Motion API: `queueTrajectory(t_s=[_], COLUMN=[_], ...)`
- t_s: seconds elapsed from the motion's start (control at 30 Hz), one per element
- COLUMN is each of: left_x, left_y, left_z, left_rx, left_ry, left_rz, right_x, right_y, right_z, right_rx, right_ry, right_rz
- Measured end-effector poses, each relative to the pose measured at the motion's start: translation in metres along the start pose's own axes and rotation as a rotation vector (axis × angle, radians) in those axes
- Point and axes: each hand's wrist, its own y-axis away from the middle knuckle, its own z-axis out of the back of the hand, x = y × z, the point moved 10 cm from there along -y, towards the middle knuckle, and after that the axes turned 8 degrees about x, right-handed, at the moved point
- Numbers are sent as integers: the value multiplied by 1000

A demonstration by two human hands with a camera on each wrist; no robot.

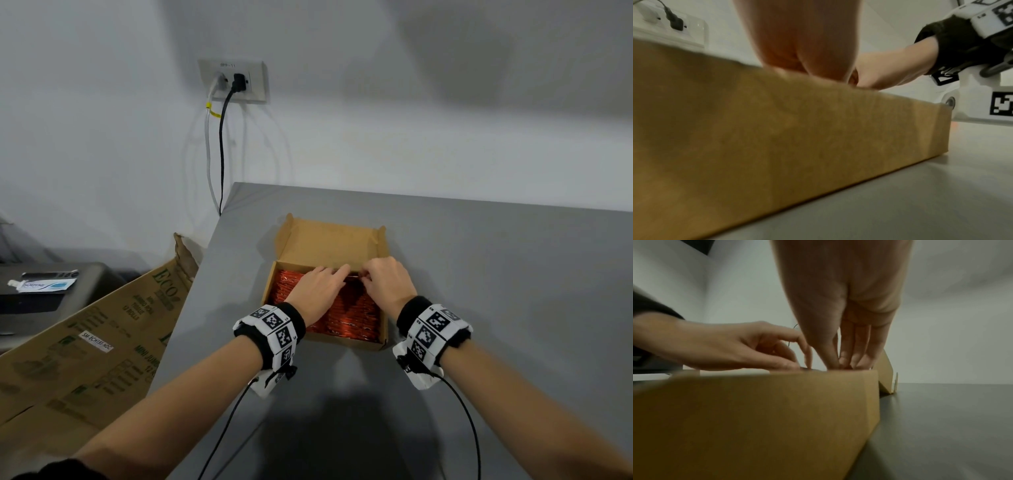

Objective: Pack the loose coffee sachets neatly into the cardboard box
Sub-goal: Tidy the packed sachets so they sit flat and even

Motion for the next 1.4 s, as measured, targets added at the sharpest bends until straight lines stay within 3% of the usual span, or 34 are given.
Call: queueTrajectory(t_s=[0.23, 0.4, 0.5, 0.63, 0.8, 1.03, 1.2, 1.4], left_x=[-3, -1, -3, -3, -3, -14, -14, -6], left_y=[-1, 1, 2, 0, 2, 3, 1, -5], left_z=[4, 2, -1, -6, -6, -3, -12, -7], left_rx=[-13, 2, -8, 0, -26, -30, 72, 117], left_ry=[-40, -100, -122, -153, -178, -236, -254, -204], left_rz=[-38, -27, -27, -13, 10, -56, -20, 33], right_x=[-1, -10, -8, -6, 4, 1, 1, -11], right_y=[1, 14, 33, 41, 49, 50, 45, 34], right_z=[-4, 6, 3, 0, 7, -9, -12, 1], right_rx=[-8, -168, -274, -349, -469, -399, -355, -328], right_ry=[-38, -72, 42, 242, 286, 355, 410, 127], right_rz=[-16, 35, 115, 106, 153, 152, 125, 98])
